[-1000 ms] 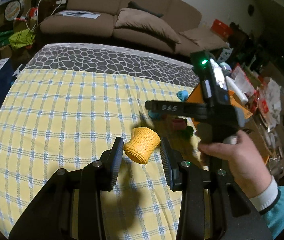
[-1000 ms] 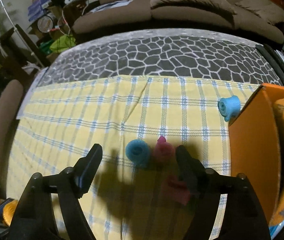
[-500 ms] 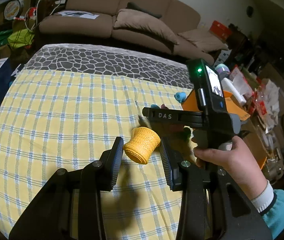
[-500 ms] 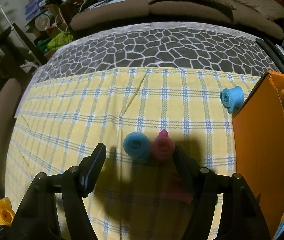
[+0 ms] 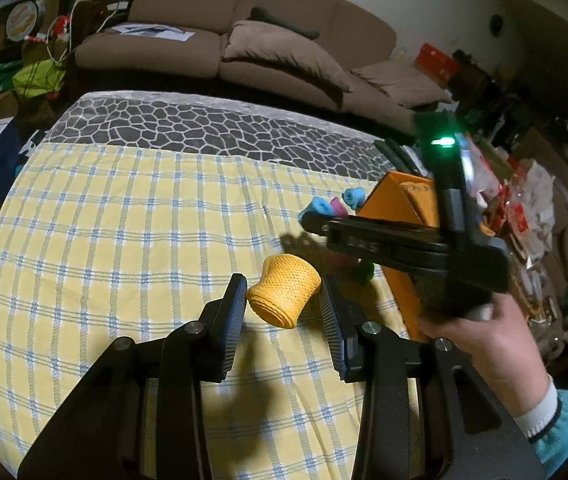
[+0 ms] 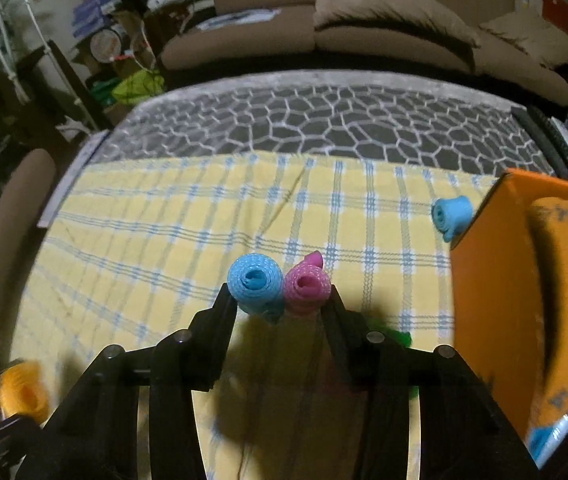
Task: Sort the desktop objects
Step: 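Grasp the blue and pink rollers together with the right tool, then carry the yellow roller in the left tool while the right tool carries blue and pink rollers into the box, then withdraw the left tool and grasp the pink roller beside the green rollers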
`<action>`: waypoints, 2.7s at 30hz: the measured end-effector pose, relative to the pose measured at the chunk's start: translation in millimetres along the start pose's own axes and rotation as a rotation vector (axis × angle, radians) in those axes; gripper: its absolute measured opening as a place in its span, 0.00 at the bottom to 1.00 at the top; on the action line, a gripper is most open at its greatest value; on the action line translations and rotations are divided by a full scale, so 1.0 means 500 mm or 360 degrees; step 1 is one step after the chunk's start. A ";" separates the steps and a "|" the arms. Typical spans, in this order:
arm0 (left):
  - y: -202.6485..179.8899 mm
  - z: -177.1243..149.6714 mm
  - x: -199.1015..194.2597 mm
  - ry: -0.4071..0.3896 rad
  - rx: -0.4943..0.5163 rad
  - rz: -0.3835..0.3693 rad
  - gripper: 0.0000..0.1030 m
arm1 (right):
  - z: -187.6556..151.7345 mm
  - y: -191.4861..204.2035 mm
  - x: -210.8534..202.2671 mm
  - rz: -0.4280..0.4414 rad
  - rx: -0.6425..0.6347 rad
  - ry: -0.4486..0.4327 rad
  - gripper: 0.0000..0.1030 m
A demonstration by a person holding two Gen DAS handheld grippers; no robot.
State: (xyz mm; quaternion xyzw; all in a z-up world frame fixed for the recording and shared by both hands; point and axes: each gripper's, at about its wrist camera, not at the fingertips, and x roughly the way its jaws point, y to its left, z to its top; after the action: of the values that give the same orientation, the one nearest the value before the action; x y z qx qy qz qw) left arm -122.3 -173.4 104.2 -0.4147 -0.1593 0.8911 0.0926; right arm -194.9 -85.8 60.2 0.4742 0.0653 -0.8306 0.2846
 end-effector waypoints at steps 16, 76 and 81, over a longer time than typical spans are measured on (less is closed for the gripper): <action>-0.096 -0.009 -0.011 -0.0025 0.0123 -0.0073 0.34 | -0.058 -0.013 -0.226 -0.0022 0.0025 -0.0249 0.42; -0.447 -0.132 0.120 0.0155 0.0531 -0.0330 0.54 | -0.285 -0.349 -0.331 -0.0110 0.0416 -0.0023 0.50; -0.415 -0.105 0.100 0.0100 0.0434 -0.0330 0.57 | -0.277 -0.347 -0.360 -0.0114 0.0434 -0.0126 0.54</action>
State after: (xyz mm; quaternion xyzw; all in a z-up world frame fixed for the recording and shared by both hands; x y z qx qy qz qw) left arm -107.0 45.8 111.8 -0.4072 -0.0760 0.8768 0.2442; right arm -113.8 184.5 105.7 0.4726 -0.0427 -0.8594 0.1902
